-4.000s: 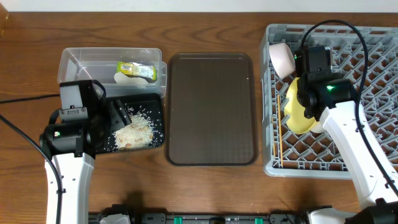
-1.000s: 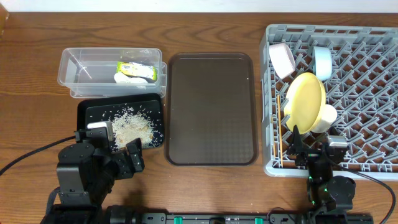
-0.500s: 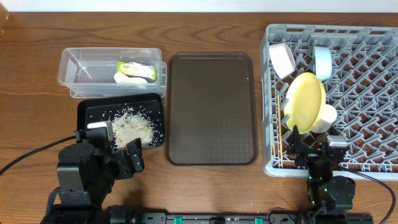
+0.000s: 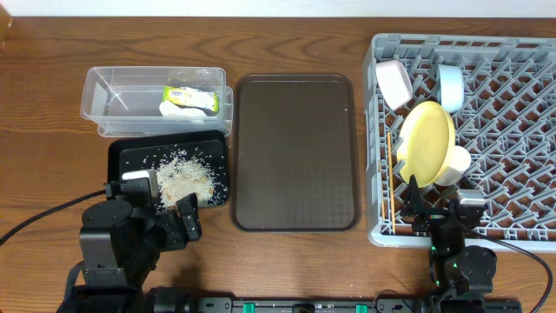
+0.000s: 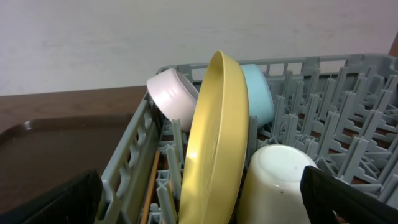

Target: Sort waste into correct bins and load items into the dishwasher rack

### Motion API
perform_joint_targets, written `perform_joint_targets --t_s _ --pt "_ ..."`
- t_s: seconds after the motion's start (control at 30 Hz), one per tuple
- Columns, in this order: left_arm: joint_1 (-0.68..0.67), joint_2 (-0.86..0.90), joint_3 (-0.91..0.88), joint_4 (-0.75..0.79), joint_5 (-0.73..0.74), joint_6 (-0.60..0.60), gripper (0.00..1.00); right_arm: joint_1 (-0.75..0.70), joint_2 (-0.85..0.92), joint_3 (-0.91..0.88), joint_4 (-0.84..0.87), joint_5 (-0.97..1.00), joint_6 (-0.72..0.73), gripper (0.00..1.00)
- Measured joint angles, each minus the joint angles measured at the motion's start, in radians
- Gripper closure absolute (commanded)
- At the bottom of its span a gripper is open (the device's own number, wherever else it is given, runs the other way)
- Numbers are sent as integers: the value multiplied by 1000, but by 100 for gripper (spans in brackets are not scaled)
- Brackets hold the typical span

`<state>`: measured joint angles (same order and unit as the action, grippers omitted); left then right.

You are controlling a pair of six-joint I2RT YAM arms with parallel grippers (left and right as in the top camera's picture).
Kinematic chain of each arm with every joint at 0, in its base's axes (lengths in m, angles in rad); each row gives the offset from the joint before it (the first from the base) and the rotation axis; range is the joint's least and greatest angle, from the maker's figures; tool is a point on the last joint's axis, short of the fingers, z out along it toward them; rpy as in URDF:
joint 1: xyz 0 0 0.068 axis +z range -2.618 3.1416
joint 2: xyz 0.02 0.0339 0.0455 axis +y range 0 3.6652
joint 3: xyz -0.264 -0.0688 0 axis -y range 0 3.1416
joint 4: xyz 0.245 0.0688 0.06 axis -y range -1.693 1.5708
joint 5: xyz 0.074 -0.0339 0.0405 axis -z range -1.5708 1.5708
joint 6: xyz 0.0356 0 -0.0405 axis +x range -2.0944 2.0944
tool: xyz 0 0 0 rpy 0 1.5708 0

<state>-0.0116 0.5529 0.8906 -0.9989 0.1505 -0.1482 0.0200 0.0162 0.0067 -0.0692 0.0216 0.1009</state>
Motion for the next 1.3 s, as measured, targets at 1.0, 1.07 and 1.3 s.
perform_joint_targets --t_s 1.0,1.07,1.3 --pt "10 -542 -857 945 -98 42 6 0 0 0 0 -2 -1 1" --pt "10 -542 -857 945 -98 42 6 0 0 0 0 -2 -1 1" --pt "10 -542 -857 945 -98 42 6 0 0 0 0 -3 -2 1"
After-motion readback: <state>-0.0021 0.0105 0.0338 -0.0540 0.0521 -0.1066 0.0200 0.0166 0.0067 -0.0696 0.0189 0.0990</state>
